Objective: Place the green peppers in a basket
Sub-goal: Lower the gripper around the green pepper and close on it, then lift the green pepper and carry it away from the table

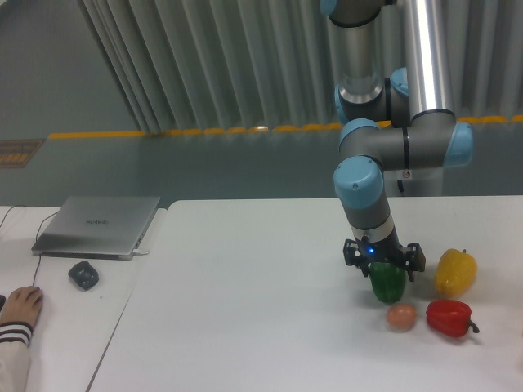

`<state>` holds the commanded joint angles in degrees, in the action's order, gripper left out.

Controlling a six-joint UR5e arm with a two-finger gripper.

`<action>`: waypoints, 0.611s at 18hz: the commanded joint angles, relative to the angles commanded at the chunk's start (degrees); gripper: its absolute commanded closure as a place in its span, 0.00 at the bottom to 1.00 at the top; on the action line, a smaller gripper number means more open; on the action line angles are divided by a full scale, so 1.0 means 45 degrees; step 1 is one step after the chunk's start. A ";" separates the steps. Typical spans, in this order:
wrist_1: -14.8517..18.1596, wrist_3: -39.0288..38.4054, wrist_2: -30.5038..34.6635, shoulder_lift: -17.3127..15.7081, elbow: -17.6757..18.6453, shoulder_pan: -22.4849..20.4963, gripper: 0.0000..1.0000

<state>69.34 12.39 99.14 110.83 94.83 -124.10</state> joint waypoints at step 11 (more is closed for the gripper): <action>0.0253 0.0156 0.0605 0.0431 -0.0214 0.0547 0.36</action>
<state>70.48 13.09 101.87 112.77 93.87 -121.64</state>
